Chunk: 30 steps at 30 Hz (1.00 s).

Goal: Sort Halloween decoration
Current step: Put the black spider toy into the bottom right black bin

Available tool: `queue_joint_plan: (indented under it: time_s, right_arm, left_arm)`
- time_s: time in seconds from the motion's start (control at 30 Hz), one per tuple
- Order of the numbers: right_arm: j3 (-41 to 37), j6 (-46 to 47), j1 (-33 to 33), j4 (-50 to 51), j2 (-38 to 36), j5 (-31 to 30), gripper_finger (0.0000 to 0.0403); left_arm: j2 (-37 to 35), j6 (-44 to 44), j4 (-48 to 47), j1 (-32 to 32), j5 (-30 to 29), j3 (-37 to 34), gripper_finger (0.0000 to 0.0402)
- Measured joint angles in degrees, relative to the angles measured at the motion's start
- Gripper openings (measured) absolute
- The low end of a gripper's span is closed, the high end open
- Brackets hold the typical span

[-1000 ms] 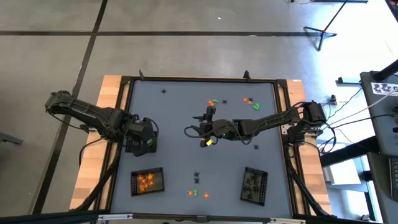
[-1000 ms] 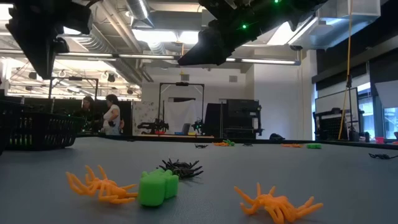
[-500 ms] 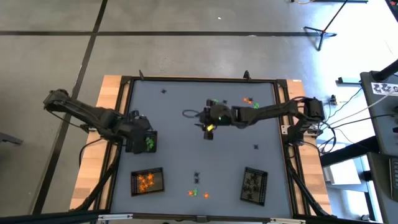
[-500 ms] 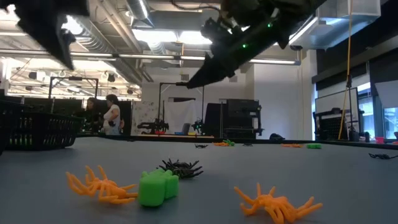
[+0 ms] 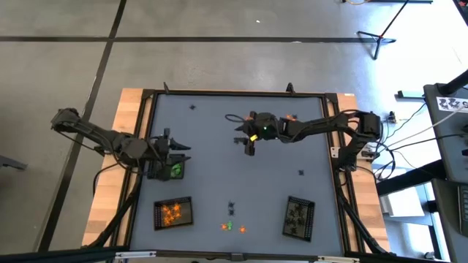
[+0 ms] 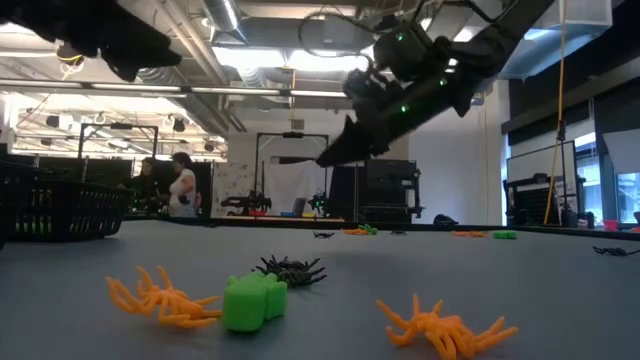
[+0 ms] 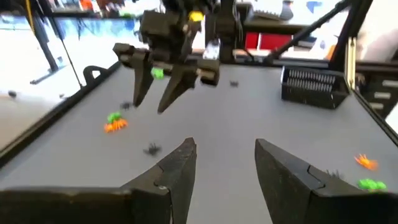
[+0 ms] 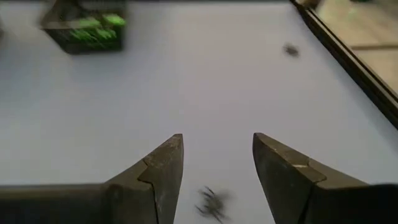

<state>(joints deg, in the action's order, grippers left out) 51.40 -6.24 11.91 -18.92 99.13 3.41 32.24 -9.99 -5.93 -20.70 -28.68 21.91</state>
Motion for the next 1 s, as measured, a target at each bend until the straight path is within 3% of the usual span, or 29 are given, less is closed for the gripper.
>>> queue_joint_plan:
  time_s: [0.17, 0.4, 1.0]
  right_arm:
    - [-0.15, 1.31, 1.04, 5.74, 0.39, -4.40, 0.0193]
    - [-0.09, 3.25, 0.71, 7.66, 1.95, -4.25, 0.0193]
    - [7.22, 6.41, 0.87, 10.06, 14.50, -5.76, 0.0193]
  left_arm:
    - [0.00, 4.71, 12.16, 1.45, 0.03, -4.65, 0.0155]
    - [0.31, 7.64, 22.74, 2.21, -0.20, -7.87, 0.0155]
    - [0.53, 5.56, 22.89, 2.20, -0.71, -8.46, 0.0155]
